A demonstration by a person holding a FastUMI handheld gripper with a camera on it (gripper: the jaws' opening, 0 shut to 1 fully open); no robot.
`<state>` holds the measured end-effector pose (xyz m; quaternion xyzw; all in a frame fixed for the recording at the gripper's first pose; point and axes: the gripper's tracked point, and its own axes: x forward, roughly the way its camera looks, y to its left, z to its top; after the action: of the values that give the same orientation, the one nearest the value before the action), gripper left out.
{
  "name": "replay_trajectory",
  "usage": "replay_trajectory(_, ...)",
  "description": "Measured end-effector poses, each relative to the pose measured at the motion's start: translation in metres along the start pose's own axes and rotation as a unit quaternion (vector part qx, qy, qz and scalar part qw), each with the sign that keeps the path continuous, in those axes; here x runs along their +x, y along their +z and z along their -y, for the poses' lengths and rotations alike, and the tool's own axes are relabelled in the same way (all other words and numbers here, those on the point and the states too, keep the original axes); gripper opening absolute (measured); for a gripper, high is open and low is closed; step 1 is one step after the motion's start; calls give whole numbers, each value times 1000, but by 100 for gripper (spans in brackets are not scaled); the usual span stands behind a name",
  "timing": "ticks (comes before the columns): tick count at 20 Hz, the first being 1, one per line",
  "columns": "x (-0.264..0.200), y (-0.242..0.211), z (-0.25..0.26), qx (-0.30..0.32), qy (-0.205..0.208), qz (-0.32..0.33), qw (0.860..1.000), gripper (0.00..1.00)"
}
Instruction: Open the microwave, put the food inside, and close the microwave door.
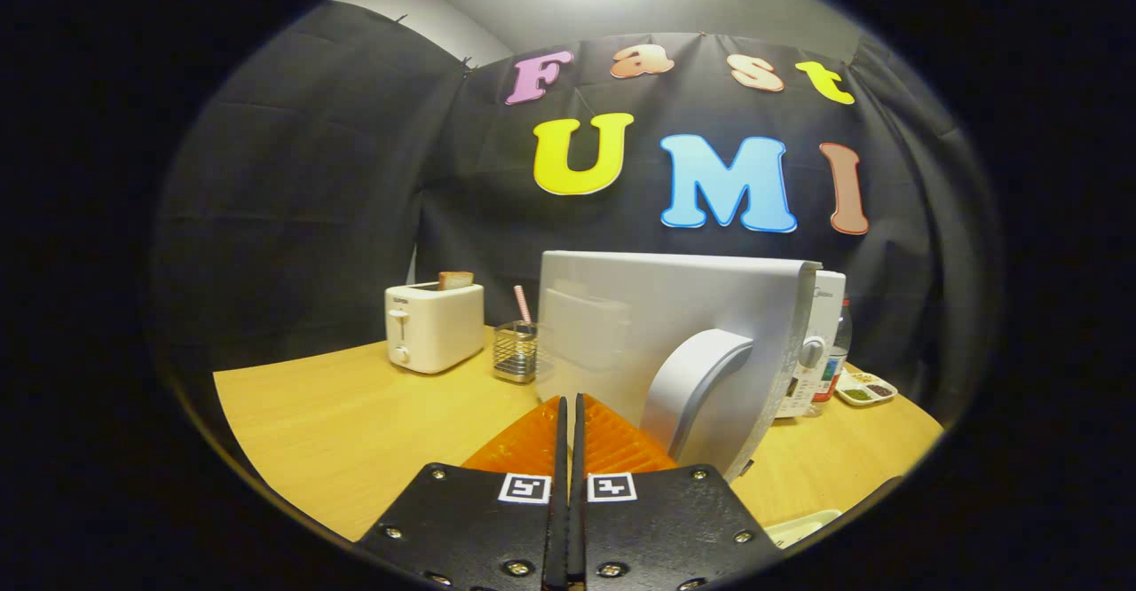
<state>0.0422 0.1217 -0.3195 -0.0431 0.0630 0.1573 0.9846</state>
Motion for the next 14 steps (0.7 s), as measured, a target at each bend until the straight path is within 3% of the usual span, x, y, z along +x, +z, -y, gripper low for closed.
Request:
replay_trajectory(7,48,5,90,1,-74,-13,997,1)
replay_trajectory(14,109,-5,141,17,-118,-36,992,1)
